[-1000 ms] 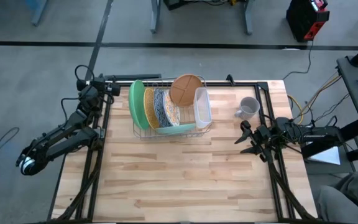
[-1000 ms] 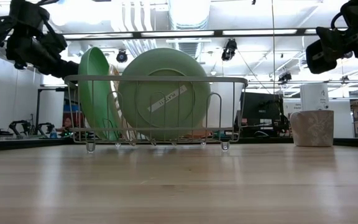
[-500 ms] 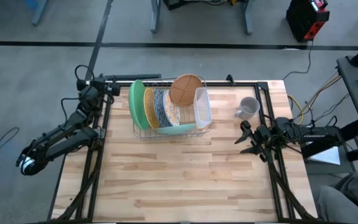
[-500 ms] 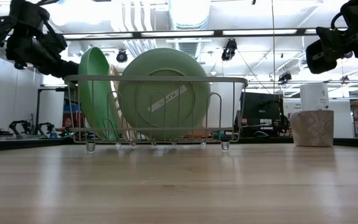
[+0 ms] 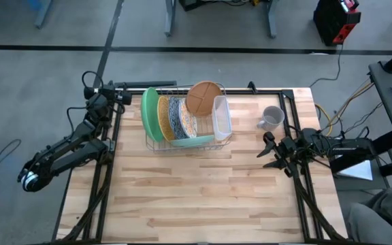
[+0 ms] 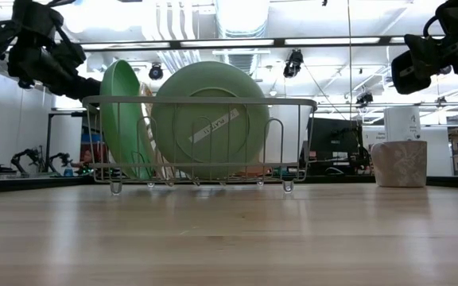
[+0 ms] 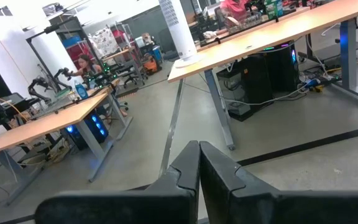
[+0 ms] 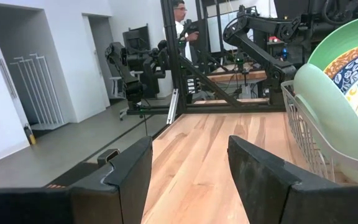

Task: Sort dishes
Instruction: Return to Home Position

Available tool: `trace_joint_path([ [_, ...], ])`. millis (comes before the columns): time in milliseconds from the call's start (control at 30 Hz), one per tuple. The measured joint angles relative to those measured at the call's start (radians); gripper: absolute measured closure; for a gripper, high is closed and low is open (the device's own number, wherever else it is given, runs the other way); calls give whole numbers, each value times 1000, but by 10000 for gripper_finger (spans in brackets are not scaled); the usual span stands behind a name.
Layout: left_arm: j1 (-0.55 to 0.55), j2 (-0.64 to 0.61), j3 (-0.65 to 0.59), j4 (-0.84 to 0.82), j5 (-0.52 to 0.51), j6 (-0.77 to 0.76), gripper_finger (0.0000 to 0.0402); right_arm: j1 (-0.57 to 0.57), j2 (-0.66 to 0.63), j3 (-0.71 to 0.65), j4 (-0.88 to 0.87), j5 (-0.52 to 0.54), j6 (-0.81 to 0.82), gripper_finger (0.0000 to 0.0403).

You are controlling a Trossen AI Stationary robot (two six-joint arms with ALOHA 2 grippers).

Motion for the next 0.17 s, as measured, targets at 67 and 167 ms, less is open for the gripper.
trace_joint_path([
  [67,0,0,0,0,0,0,401,0,0,0,0,0,0,204],
  [167,0,0,0,0,0,0,401,0,0,0,0,0,0,204],
])
